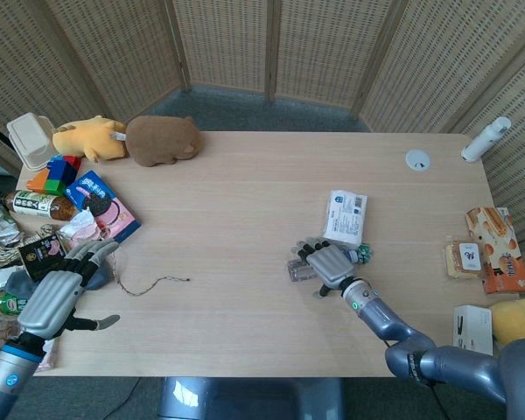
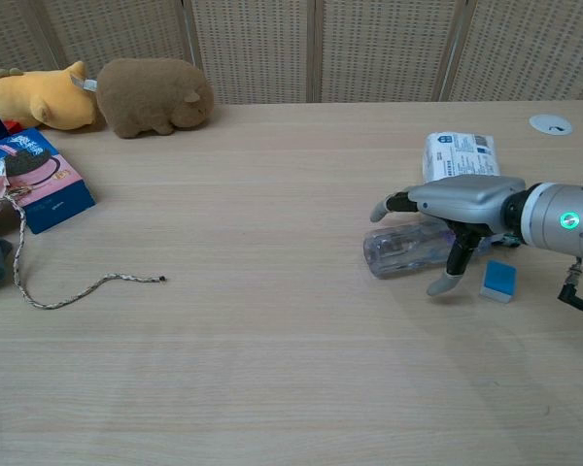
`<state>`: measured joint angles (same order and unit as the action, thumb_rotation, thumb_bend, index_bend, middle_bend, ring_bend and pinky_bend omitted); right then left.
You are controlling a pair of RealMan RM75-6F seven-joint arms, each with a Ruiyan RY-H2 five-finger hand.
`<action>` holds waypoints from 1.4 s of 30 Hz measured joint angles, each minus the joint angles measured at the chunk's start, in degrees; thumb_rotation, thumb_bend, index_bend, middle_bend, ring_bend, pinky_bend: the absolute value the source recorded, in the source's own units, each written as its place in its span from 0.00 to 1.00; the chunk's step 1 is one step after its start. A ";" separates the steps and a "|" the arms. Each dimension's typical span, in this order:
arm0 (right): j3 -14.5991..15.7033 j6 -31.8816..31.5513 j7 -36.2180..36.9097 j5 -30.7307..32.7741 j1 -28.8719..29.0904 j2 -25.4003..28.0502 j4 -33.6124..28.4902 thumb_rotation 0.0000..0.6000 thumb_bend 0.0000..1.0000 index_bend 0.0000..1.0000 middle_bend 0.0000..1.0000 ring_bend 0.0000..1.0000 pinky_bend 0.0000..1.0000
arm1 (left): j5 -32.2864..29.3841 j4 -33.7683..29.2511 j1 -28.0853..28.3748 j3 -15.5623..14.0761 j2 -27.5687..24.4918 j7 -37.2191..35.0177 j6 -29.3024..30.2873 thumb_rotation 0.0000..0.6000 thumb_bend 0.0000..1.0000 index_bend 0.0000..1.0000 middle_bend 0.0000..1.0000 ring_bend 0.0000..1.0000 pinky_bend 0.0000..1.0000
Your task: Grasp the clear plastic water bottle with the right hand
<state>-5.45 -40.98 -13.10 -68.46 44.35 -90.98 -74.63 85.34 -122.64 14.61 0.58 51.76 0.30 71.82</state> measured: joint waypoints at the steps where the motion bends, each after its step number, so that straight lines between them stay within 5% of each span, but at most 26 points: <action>1: 0.07 -0.10 0.16 -0.02 -0.04 -0.26 0.61 1.00 0.10 0.22 0.21 0.00 0.02 | 0.02 0.03 -0.07 -0.01 -0.08 -0.12 0.08 1.00 0.02 0.01 0.00 0.00 0.00; 7: 0.56 -0.71 1.66 -1.04 -0.37 -0.98 2.20 1.00 0.14 0.38 0.39 0.08 0.27 | 0.34 0.08 -0.25 -0.17 -0.27 -0.63 0.27 1.00 0.02 0.01 0.00 0.00 0.00; 15: 0.95 -0.66 3.20 -1.08 -0.94 -1.19 2.88 1.00 0.21 0.52 0.56 0.25 0.44 | 0.96 0.11 -0.39 -0.28 -0.19 -1.20 0.56 1.00 0.02 0.01 0.00 0.00 0.00; 26: 1.05 -3.34 5.22 -3.89 -1.95 1.73 -0.21 1.00 0.30 0.81 0.94 0.62 0.64 | 1.23 0.45 -0.54 -0.41 -0.06 -2.02 0.67 1.00 0.02 0.01 0.00 0.00 0.00; 42: -0.71 -11.48 -1.82 -3.90 -4.52 17.28 -19.30 1.00 0.29 0.85 0.99 0.68 0.67 | 1.29 1.19 -0.38 -0.55 0.77 -2.55 0.35 1.00 0.02 0.01 0.00 0.00 0.00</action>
<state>-6.16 -52.47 -14.92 -72.36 39.83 -73.70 -93.92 86.62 -121.45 14.22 0.04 52.53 -2.25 72.16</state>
